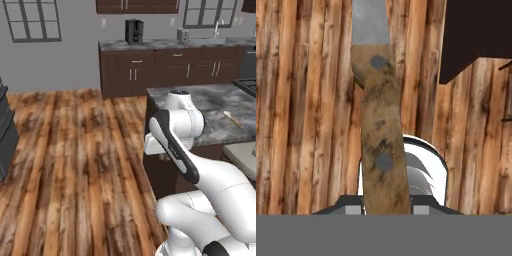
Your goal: Pick up the metallic utensils from the counter and place them in the open drawer. Make sure not to pick up any wooden utensils.
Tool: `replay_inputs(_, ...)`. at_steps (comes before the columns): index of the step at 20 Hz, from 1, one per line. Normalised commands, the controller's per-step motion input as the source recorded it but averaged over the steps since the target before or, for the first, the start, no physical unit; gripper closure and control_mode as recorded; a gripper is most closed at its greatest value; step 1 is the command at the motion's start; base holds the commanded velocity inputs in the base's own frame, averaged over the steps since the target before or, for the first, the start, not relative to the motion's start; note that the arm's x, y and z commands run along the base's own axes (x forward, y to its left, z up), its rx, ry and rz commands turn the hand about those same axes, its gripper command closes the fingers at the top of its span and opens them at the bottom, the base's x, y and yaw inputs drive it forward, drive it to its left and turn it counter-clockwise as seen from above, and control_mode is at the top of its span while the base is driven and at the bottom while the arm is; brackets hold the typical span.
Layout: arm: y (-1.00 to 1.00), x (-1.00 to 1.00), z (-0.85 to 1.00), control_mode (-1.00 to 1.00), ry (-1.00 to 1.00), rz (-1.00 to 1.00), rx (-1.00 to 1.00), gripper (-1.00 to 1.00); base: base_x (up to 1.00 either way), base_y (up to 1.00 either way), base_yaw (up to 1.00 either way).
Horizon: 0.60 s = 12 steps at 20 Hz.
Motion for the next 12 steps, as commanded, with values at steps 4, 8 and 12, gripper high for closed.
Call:
replay_inputs(4,0.00,0.00,0.00,1.00,0.00,0.00,0.00,1.00,0.95,0.78,0.00)
replay_inputs(8,0.00,0.00,0.00,1.00,0.00,0.00,0.00,1.00,1.00,0.77,-0.04)
replay_inputs(12,0.00,0.00,0.00,1.00,0.00,0.00,0.00,1.00,1.00,0.58,-0.14)
